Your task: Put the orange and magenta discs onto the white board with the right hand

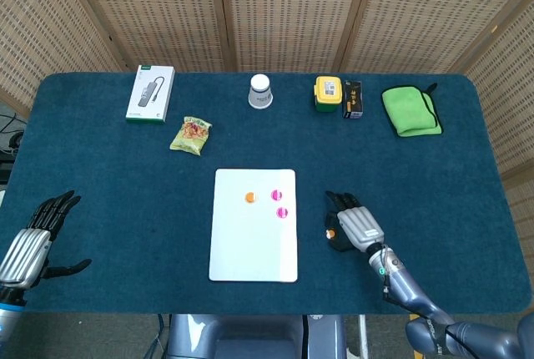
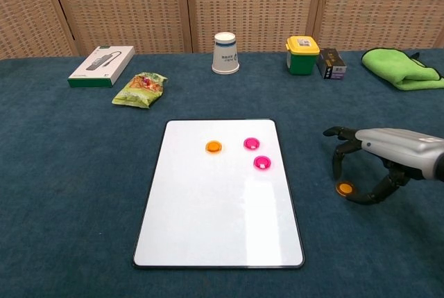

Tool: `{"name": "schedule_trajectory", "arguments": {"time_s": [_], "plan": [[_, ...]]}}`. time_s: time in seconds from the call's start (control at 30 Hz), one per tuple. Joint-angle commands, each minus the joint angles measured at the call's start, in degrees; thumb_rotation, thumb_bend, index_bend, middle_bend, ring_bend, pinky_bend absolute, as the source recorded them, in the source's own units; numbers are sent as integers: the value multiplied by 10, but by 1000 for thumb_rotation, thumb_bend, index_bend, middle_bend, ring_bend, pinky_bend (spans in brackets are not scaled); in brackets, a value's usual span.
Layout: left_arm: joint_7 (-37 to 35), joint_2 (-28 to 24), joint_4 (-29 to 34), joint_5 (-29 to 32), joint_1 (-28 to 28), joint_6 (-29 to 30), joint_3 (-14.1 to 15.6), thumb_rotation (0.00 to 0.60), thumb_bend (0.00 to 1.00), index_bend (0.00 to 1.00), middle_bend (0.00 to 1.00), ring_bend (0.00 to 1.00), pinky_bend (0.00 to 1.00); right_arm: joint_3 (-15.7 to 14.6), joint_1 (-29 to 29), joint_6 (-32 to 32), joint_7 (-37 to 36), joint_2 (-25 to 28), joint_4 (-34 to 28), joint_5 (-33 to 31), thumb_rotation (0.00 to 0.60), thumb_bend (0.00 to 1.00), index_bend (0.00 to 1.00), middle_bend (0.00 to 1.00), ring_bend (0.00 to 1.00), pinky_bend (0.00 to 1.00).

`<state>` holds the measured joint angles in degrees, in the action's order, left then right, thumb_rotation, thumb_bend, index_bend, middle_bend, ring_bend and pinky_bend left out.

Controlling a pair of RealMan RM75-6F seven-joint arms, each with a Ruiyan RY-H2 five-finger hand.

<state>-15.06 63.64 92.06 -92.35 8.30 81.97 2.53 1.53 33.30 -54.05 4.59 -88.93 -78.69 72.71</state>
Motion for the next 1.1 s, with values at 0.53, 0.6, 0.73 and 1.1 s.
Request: {"name": "schedule_trajectory", "arguments": {"time_s": [0.53,0.6,0.73,1.1], "plan": [[1,0,1,2,0,-2,-1,600,0,0,0,0,0,8,-3,13,-13,-16,30,9,600,337,433,0,0,7],[1,0,1,3,0,-2,-1,600,0,0,0,0,0,9,-3,15,-14,-17,32,10,600,337,465,0,0,7],[2,0,1,3,0,-2,-1,600,0,0,0,0,0,9,-4,15,-17,-17,33,13,600,372,568,0,0,7],[3,0,2,2,0,-1,-1,600,0,0,0,0,0,26,4,16,-30,-3,3,22,600,397,595,0,0,7]]}}
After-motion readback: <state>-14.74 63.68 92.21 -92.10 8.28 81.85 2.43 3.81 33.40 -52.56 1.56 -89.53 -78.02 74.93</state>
